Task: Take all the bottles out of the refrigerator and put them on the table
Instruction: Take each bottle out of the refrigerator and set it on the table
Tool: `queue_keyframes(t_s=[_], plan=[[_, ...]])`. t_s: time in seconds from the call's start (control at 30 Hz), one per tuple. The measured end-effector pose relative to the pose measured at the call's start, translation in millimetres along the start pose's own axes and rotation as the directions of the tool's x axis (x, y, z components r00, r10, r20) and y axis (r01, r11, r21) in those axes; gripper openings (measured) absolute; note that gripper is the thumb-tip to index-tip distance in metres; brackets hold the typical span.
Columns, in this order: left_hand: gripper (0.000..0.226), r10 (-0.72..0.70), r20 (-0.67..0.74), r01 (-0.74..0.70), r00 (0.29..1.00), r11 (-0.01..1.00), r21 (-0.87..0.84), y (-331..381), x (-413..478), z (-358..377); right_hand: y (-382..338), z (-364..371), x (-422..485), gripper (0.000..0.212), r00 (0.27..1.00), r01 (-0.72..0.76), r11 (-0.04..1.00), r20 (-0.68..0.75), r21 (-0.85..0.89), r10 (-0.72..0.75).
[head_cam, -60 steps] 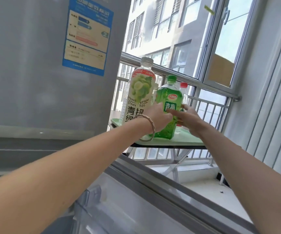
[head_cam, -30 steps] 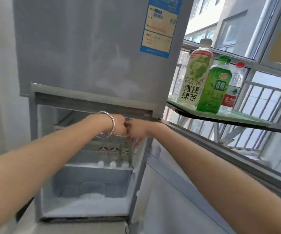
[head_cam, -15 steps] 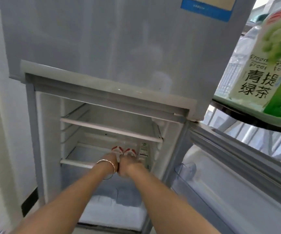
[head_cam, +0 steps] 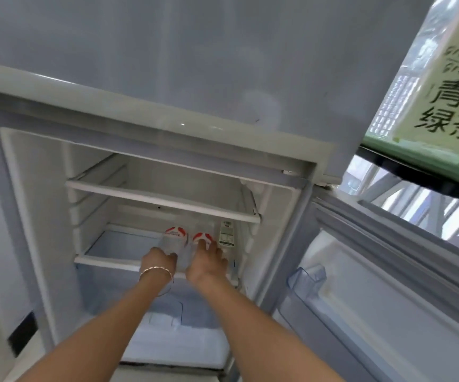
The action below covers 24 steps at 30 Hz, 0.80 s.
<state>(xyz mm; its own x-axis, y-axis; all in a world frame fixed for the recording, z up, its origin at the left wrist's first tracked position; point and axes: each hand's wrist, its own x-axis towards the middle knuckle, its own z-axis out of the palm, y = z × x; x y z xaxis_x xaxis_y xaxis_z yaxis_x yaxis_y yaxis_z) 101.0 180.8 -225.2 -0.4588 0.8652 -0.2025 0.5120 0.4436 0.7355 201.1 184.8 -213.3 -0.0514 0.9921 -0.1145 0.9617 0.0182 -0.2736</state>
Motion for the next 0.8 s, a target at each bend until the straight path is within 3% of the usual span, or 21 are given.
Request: queue_keyframes(t_s=[0.23, 0.4, 0.47, 0.57, 0.67, 0.8], plan=[[0.039, 0.205, -0.207, -0.177, 0.957, 0.973, 0.146, 23, -52, -88, -18, -18, -42, 0.097, 0.992, 0.103, 0.987, 0.055, 0.122, -0.110], [0.039, 0.395, -0.289, -0.308, 0.872, 0.902, 0.303, 39, -95, -144, -49, -30, -77, 0.111, 0.989, 0.128, 0.964, 0.048, 0.232, -0.143], [0.044, 0.466, -0.294, -0.360, 0.834, 0.865, 0.349, 53, -118, -161, -54, -44, -97, 0.098, 0.989, 0.136, 0.937, 0.008, 0.322, -0.146], [0.047, 0.568, -0.280, -0.450, 0.773, 0.804, 0.389, 81, -155, -186, -50, -80, -118, 0.057, 0.968, 0.246, 0.863, -0.062, 0.441, -0.244], [0.056, 0.690, -0.231, -0.579, 0.686, 0.711, 0.399, 116, -196, -209, -42, -137, -151, 0.063, 0.957, 0.280, 0.821, -0.077, 0.497, -0.280], [0.060, 0.767, -0.298, -0.748, 0.567, 0.632, 0.203, 166, -244, -243, -27, -225, -203, 0.055, 0.948, 0.285, 0.718, -0.074, 0.636, -0.311]])
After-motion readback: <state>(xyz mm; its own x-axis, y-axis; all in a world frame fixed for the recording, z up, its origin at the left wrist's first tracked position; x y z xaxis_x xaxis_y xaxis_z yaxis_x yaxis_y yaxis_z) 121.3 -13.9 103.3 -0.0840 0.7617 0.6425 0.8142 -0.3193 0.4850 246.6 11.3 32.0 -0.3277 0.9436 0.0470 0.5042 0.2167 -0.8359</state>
